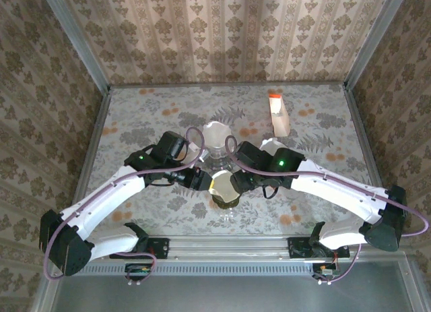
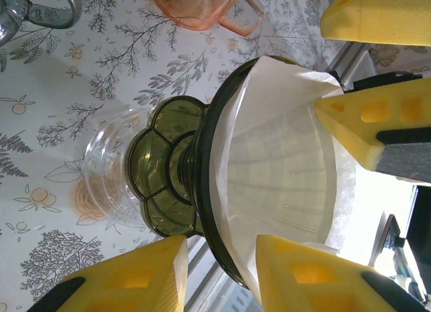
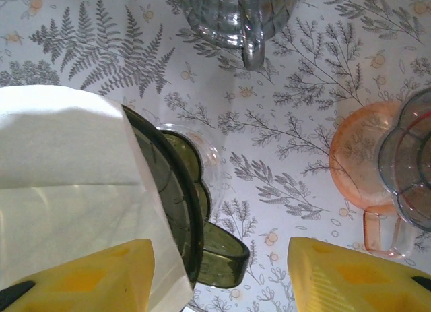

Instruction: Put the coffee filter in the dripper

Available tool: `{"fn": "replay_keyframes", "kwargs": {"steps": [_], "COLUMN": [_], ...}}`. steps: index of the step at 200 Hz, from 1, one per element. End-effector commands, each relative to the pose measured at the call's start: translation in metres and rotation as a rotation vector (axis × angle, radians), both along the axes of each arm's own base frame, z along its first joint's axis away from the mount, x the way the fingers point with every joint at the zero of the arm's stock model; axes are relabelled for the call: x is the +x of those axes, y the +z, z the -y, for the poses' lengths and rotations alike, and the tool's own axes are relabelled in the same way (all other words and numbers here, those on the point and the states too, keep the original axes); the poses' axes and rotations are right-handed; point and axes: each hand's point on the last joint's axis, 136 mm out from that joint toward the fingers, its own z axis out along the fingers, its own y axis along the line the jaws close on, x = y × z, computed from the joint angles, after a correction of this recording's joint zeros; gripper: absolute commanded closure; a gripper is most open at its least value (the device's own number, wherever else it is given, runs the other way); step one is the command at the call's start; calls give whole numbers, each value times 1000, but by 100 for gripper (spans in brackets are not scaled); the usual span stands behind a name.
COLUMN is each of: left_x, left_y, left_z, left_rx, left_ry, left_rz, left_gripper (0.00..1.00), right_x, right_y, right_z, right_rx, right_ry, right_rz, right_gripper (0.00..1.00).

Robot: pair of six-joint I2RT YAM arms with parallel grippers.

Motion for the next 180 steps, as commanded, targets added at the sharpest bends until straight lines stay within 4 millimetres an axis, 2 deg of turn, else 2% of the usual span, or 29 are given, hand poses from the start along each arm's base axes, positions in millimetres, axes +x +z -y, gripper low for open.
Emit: {"fn": "replay_keyframes", "kwargs": {"steps": [1,16,28,78,95,131,180], "left_x": [-1,-1,-1,-2,-1,-2,-2], "left_y": [5,6,7,7,7,6,6], "left_z": [1,2,2,2,2,3,3], "left_rx": [-20,-22,-24,-25,-26,-26,-24], "left_ry": [-6,-6,-6,-6,-5,-8,-8], "left_rz": [5,6,8,6,7,6,3], "left_gripper": [66,66,66,66,66,66,67], "right_x": [2,-3,-6,-19,-18,-16,-24], "right_y": [1,6,8,-12,-13,-10,-22], "right_z": [9,-5,-13,-29,-33,-41,-46], "right_rx": [-43,23,55,43,53,99,105], "right_ry": [-23,25,52,100,94,86,119], "right_rz": [1,-1,-13,-76,-73,-64,-100], "right_gripper": [38,24,19,16,10,10,11]}}
